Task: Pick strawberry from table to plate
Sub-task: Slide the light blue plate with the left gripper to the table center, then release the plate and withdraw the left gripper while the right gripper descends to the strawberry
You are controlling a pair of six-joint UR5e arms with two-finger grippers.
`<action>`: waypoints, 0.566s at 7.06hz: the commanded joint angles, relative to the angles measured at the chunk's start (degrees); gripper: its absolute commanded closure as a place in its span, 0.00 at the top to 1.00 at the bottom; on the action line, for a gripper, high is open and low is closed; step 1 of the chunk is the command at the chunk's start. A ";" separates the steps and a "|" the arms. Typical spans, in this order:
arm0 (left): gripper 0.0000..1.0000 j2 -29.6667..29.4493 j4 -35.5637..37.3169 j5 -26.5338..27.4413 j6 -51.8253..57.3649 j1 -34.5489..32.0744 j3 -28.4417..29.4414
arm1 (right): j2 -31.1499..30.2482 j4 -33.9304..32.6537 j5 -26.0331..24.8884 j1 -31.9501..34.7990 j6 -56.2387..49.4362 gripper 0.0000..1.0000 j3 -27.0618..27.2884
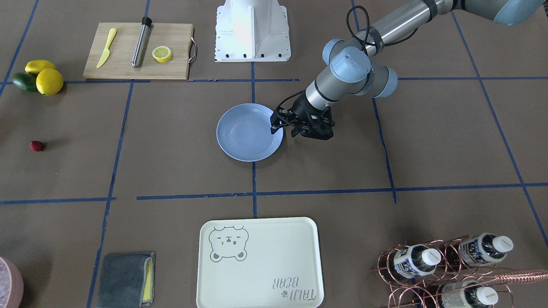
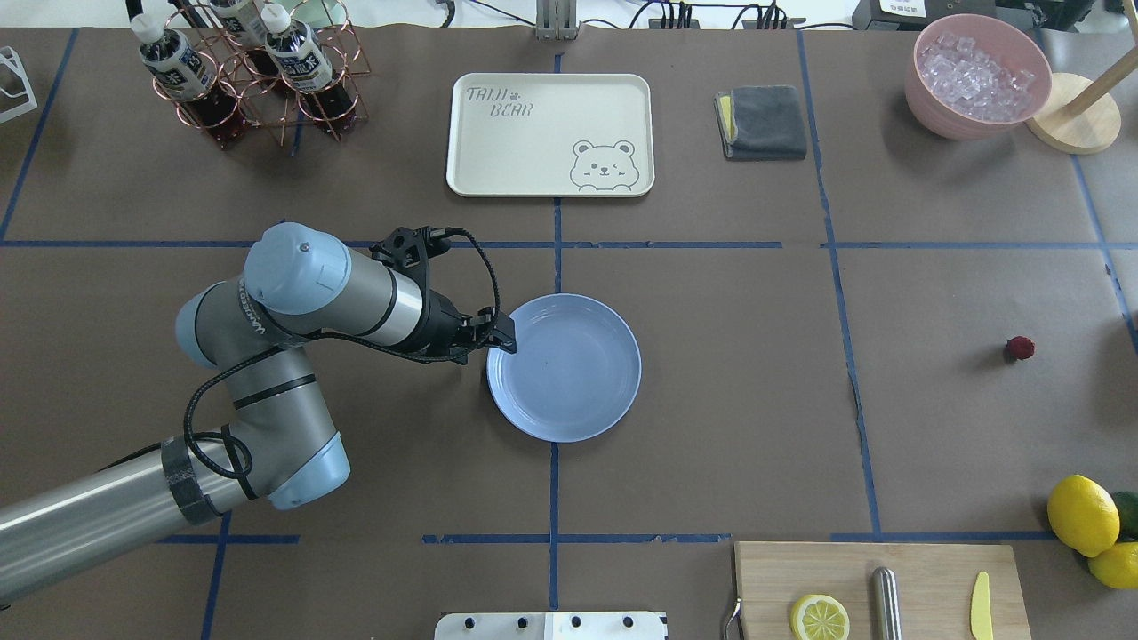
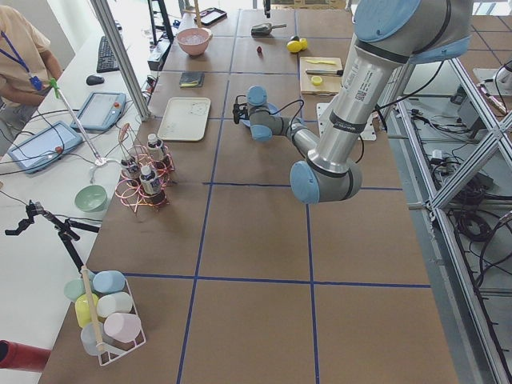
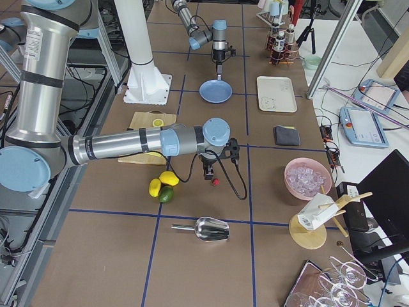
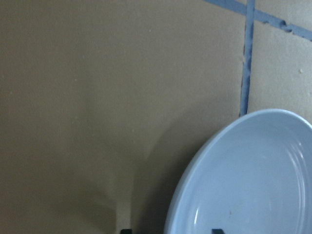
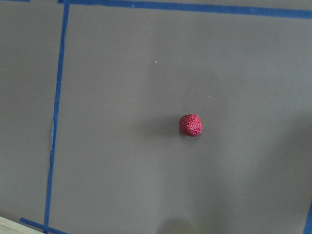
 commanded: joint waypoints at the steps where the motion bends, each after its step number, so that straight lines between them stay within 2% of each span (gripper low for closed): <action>1: 0.83 0.00 0.00 -0.07 -0.16 -1.16 -0.91 | 0.03 8.66 -12.86 -9.45 12.99 1.00 -0.82; 2: 0.84 0.00 0.09 0.02 -0.25 -1.16 -0.91 | 0.03 15.59 -16.59 -11.51 17.69 1.00 -4.48; 3: 0.84 0.00 0.09 0.02 -0.25 -1.16 -1.00 | 0.03 23.75 -16.72 -11.96 19.91 1.00 -10.00; 4: 0.85 0.00 0.09 0.11 -0.25 -1.16 -1.00 | 0.20 30.79 -17.15 -13.36 27.24 1.00 -12.75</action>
